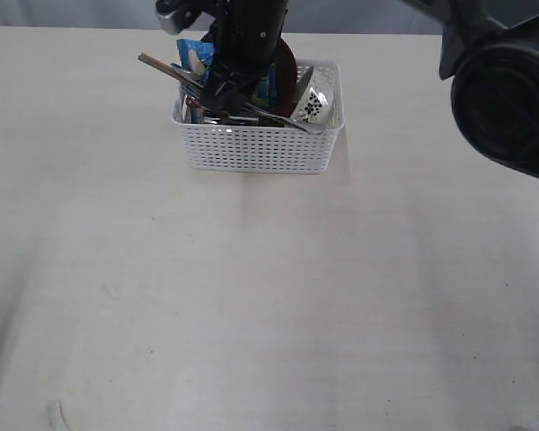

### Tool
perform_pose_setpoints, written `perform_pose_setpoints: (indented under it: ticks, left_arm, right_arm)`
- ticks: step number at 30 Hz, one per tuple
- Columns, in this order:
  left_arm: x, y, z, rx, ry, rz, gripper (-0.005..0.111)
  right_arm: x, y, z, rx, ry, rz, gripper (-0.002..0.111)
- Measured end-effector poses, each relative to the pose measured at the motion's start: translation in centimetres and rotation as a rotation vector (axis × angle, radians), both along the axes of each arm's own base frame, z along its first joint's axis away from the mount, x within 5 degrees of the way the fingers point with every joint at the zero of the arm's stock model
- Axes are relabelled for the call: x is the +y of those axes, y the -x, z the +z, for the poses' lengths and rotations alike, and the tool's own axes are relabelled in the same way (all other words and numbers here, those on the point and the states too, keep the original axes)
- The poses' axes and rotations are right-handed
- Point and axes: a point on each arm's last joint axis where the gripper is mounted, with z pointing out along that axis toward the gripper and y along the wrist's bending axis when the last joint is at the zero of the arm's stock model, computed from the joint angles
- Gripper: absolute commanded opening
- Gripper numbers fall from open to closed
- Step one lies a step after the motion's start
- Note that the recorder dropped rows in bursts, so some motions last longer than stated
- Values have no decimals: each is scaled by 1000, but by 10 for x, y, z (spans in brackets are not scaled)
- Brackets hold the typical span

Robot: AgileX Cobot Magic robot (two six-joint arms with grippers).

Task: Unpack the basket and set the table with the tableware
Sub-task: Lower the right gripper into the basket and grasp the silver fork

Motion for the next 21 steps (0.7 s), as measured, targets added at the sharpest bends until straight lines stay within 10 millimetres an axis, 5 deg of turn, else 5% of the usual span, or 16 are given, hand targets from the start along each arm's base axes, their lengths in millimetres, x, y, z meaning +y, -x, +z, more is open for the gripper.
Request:
perform_pose_setpoints:
  ticks: [10,16,21]
  left_arm:
    - [0,0,0,0,0,0,0]
    - [0,0,0,0,0,0,0]
    - [0,0,0,0,0,0,0]
  right_arm:
    - [-21,-15,-12,27,17,-51,32]
    - [-22,-15,-12,63,-34,-69,0]
    - [-20,-14,-12,75,-52,-71,-1]
